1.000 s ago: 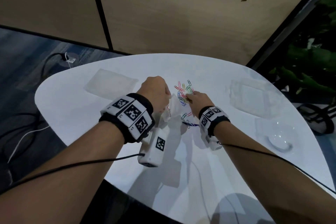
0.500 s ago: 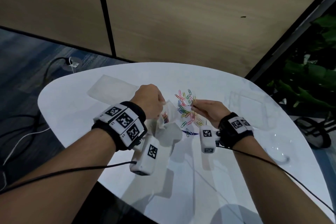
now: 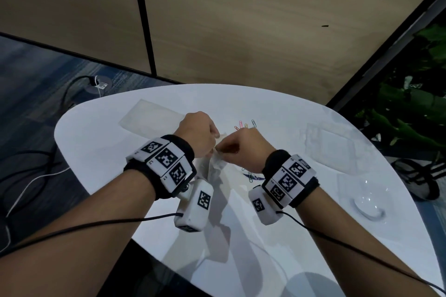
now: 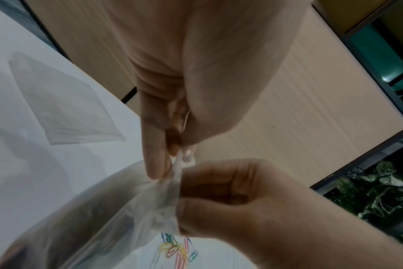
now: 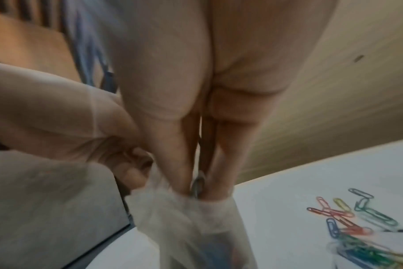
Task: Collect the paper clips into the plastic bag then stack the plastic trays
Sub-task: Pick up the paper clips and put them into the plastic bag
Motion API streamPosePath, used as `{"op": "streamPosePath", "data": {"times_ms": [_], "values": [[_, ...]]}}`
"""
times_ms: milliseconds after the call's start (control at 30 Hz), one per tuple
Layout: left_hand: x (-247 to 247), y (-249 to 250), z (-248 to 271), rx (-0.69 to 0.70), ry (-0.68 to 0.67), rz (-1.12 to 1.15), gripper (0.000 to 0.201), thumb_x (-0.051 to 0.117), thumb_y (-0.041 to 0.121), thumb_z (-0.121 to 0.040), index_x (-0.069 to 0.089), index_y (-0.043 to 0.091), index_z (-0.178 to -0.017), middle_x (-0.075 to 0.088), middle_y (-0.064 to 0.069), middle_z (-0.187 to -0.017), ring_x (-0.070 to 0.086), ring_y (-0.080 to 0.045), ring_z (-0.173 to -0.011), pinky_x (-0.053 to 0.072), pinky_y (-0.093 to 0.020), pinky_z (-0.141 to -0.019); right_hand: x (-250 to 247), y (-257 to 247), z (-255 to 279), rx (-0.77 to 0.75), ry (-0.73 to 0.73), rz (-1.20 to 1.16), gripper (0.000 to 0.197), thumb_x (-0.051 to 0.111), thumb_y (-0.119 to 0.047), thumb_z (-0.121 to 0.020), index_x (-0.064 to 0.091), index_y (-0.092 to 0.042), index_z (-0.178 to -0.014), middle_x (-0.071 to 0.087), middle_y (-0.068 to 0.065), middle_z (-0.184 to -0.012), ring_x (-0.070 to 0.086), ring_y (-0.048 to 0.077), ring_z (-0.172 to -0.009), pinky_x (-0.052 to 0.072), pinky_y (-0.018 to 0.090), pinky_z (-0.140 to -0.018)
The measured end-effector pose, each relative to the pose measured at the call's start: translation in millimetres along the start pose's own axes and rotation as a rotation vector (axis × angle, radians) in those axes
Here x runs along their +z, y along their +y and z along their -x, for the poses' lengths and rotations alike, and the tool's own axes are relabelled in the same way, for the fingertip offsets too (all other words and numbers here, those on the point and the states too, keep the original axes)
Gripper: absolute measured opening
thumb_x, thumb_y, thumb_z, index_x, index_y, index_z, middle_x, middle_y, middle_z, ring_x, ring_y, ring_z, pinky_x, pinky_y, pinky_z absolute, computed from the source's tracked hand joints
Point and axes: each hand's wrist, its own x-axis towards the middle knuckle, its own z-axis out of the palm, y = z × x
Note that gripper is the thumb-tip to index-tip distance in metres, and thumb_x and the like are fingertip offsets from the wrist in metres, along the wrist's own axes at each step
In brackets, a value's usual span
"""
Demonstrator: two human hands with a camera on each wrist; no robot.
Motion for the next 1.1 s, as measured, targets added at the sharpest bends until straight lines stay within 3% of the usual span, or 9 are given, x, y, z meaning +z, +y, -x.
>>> {"op": "streamPosePath", "data": {"times_ms": [100, 233, 367, 433, 533, 700, 867, 967, 1100], "values": [[-3, 0, 0, -0.004, 0.014, -0.006, 0.019, 0.059, -0.002, -0.092, 0.074, 0.008, -0.094, 0.074, -0.010, -0.079, 0.077, -0.026, -0.074, 0.064, -0.039, -0.079, -21, 10, -5, 0.020, -0.146, -0.246, 0.024, 0.065, -0.001, -0.086, 0.075, -0.014, -0.104, 0.076, 0.008, -0.099, 0.072, 0.019, -0.091, 0.057, 0.032, -0.089], [-10, -3, 1, 0.000, 0.049, -0.032, 0.020, 0.056, 0.001, -0.094, 0.074, 0.007, -0.094, 0.072, -0.010, -0.083, 0.077, -0.026, -0.073, 0.065, -0.040, -0.074, -38, 72, -28, 0.286, 0.124, -0.721, 0.019, 0.055, 0.002, -0.093, 0.071, -0.004, -0.102, 0.073, 0.017, -0.099, 0.071, 0.028, -0.088, 0.058, 0.043, -0.087], [-17, -9, 0, -0.020, 0.053, -0.020, 0.019, 0.056, 0.000, -0.094, 0.074, 0.006, -0.093, 0.073, -0.013, -0.085, 0.076, -0.027, -0.071, 0.065, -0.041, -0.074, -21, 136, -63, 0.518, -0.001, 0.127, 0.039, 0.050, -0.024, -0.099, 0.053, -0.014, -0.136, 0.048, 0.006, -0.145, 0.043, 0.029, -0.137, 0.033, 0.038, -0.114], [-20, -13, -1, -0.028, 0.056, -0.024, 0.020, 0.056, 0.001, -0.094, 0.075, 0.007, -0.093, 0.072, -0.012, -0.082, 0.077, -0.026, -0.069, 0.065, -0.040, -0.074, -10, 141, -79, 0.496, -0.051, 0.287, 0.051, 0.040, -0.032, -0.102, 0.033, -0.014, -0.149, 0.030, 0.006, -0.157, 0.032, 0.026, -0.143, 0.025, 0.034, -0.116], [-24, -17, -2, -0.032, 0.062, -0.042, 0.023, 0.054, 0.001, -0.094, 0.075, 0.010, -0.092, 0.070, -0.008, -0.077, 0.077, -0.024, -0.067, 0.065, -0.039, -0.075, 8, 135, -103, 0.385, -0.008, 0.314, 0.056, 0.031, -0.038, -0.103, 0.022, -0.013, -0.153, 0.027, 0.009, -0.158, 0.032, 0.031, -0.142, 0.027, 0.040, -0.116], [-27, -18, -1, -0.031, 0.060, -0.042, 0.022, 0.054, 0.001, -0.094, 0.075, 0.009, -0.093, 0.070, -0.008, -0.078, 0.076, -0.024, -0.069, 0.065, -0.039, -0.074, 27, 107, -100, 0.156, -0.264, 0.667, 0.053, 0.042, -0.023, -0.100, 0.029, -0.007, -0.149, 0.021, 0.014, -0.156, 0.028, 0.033, -0.142, 0.029, 0.042, -0.115], [-26, -16, 1, -0.007, 0.045, -0.065, 0.022, 0.056, -0.001, -0.090, 0.075, 0.007, -0.095, 0.066, -0.004, -0.073, 0.075, -0.029, -0.084, 0.064, -0.040, -0.080, 40, 115, -68, 0.048, -0.206, 0.821, 0.034, 0.069, -0.009, -0.077, 0.057, -0.007, -0.109, 0.055, 0.012, -0.117, 0.060, 0.030, -0.102, 0.047, 0.032, -0.078], [-21, -11, 6, 0.018, 0.029, -0.078, 0.021, 0.056, 0.002, -0.092, 0.075, 0.008, -0.096, 0.073, -0.009, -0.091, 0.074, -0.030, -0.092, 0.062, -0.040, -0.086, 39, 112, -55, 0.106, -0.126, 0.795, 0.013, 0.067, -0.002, -0.075, 0.062, -0.012, -0.080, 0.061, 0.007, -0.093, 0.063, 0.026, -0.086, 0.045, 0.027, -0.065], [-12, 0, 14, 0.050, 0.012, -0.127, 0.022, 0.054, 0.002, -0.093, 0.074, 0.011, -0.097, 0.075, -0.012, -0.101, 0.073, -0.030, -0.094, 0.061, -0.039, -0.088, 22, 118, -45, 0.341, 0.150, 0.412, 0.019, 0.061, -0.010, -0.088, 0.078, -0.014, -0.095, 0.073, 0.007, -0.097, 0.068, 0.025, -0.090, 0.052, 0.024, -0.080]]}}
